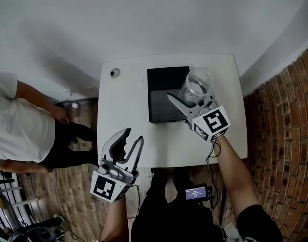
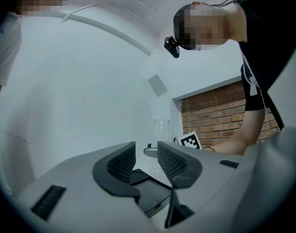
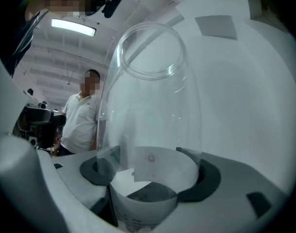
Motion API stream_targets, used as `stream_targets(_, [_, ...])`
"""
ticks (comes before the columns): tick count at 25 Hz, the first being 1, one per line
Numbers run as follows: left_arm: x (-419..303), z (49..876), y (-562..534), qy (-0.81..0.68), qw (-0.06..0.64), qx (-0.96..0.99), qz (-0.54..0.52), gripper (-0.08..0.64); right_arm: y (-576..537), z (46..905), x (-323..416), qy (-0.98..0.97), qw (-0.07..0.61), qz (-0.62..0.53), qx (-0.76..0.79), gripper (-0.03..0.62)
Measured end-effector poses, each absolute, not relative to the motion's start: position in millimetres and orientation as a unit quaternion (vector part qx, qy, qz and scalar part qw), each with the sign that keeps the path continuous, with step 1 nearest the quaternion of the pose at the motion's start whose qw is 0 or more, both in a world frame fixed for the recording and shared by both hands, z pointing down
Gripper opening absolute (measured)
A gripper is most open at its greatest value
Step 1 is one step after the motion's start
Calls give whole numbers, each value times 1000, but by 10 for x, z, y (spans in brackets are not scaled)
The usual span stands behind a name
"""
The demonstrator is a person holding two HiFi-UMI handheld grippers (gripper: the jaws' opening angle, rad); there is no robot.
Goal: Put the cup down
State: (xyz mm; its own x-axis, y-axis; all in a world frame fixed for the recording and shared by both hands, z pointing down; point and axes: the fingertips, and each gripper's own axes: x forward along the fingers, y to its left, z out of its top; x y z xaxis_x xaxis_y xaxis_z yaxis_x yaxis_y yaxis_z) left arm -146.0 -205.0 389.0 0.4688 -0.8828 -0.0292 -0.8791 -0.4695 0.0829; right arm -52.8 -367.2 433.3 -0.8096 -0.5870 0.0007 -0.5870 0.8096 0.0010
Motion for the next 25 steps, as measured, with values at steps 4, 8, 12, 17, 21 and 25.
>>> stream_targets(4, [-1517,3992,-2080,-519,37,853,-32,132,-3933,4515,-568,-949,0,15,316,379])
stream_targets(8, [-1584,4090,-2095,-524,45,850,-31,132,-4166,4631,-586,-944,-8,29,328,380])
stream_targets(12, [-1651,4175,-2130,-524,53,849,-36,132,-4366,4759,-646,-940,-1,31,339,380])
stream_targets(17, [-1684,4220,-2152,-523,56,850,-42,132,-4607,4908,-666,-934,0,40,356,380])
stream_targets(21, [-1709,4197,-2183,-518,53,852,-52,132,-4788,5029,-674,-928,6,45,370,380])
stream_targets(25, [-1759,4276,-2184,-524,57,848,-45,132,-4930,5136,-676,-922,13,46,384,380])
